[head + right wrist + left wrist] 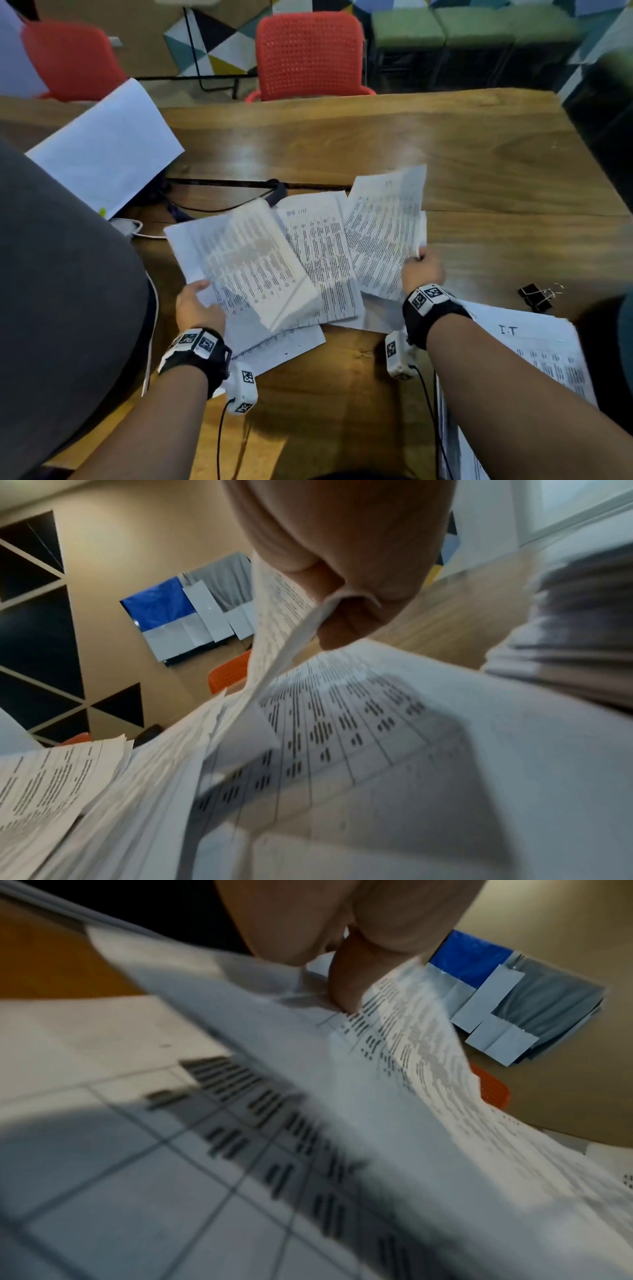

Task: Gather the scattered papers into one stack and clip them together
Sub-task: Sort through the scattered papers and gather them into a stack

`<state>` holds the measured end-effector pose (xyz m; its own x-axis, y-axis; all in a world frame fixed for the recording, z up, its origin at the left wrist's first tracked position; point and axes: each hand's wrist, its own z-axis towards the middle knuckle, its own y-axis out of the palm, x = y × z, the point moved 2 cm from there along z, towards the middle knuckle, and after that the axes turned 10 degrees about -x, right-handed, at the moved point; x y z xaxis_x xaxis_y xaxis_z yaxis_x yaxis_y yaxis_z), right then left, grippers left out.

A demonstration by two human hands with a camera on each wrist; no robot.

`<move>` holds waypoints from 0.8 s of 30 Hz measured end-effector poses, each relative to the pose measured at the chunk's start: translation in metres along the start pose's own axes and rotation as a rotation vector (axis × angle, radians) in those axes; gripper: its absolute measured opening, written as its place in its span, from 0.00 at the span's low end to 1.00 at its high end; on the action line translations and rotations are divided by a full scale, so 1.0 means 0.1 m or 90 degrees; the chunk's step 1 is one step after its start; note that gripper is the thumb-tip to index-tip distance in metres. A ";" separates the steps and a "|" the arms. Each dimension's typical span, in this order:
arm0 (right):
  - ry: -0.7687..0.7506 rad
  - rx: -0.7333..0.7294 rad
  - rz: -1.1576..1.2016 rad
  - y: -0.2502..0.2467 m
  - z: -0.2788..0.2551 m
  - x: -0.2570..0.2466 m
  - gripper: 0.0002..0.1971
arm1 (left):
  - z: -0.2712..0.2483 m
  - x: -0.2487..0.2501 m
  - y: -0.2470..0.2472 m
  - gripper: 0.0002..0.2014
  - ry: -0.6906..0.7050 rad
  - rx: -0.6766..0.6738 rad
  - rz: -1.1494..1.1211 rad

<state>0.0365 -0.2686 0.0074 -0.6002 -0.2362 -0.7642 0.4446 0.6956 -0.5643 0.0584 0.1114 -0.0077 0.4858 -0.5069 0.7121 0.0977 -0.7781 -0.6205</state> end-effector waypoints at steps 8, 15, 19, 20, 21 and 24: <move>-0.223 0.177 0.107 -0.43 -0.04 -0.38 0.07 | -0.04 0.22 0.06 0.27 0.102 -0.090 -0.070; -0.359 0.234 0.082 -0.53 -0.10 -0.59 0.08 | -0.01 0.37 0.19 0.30 0.076 -0.113 -0.085; -0.212 0.110 0.129 -0.29 -0.15 -0.50 0.05 | -0.10 0.43 0.32 0.24 0.031 -0.160 -0.141; -0.200 0.106 0.120 -0.24 -0.20 -0.47 0.05 | -0.13 0.44 0.34 0.20 0.026 -0.166 -0.145; -0.202 0.106 0.109 -0.20 -0.25 -0.46 0.06 | -0.16 0.44 0.36 0.17 0.024 -0.170 -0.141; -0.272 0.105 0.089 -0.14 -0.31 -0.51 0.08 | -0.20 0.39 0.38 0.21 0.029 -0.170 -0.034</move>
<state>0.0403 -0.2454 0.0641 -0.2151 -0.4296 -0.8771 0.6219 0.6322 -0.4621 0.0642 0.0546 0.0033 0.4463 -0.4743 0.7588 -0.1136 -0.8711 -0.4777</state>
